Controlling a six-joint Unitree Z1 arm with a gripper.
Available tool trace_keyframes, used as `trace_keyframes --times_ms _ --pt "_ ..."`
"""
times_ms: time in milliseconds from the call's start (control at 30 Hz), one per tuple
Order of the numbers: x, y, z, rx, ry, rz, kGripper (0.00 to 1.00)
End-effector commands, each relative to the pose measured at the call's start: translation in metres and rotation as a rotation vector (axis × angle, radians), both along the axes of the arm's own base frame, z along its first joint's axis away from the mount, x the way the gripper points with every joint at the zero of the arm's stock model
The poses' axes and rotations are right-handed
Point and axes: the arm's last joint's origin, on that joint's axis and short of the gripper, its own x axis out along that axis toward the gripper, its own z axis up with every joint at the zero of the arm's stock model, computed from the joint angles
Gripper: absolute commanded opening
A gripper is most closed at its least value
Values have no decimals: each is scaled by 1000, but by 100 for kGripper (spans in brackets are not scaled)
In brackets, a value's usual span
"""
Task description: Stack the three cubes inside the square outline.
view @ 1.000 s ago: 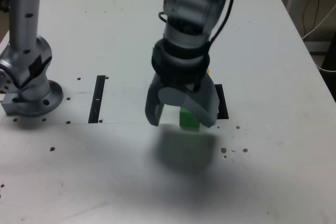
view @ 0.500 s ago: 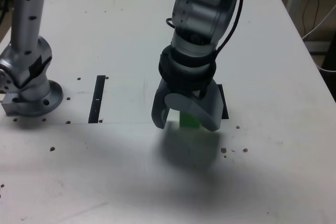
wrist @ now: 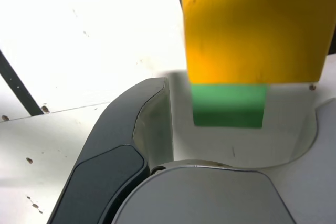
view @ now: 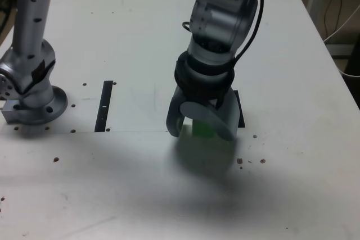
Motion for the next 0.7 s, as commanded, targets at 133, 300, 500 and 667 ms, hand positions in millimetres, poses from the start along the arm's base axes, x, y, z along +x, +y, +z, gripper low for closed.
trace_keyframes --times_ms 133,300,500,667 --pt "4 5 -8 11 4 -2 84" --pt "4 9 -11 23 13 3 82" --pt "4 11 -12 30 15 1 78" --pt "5 12 -12 32 16 -1 69"
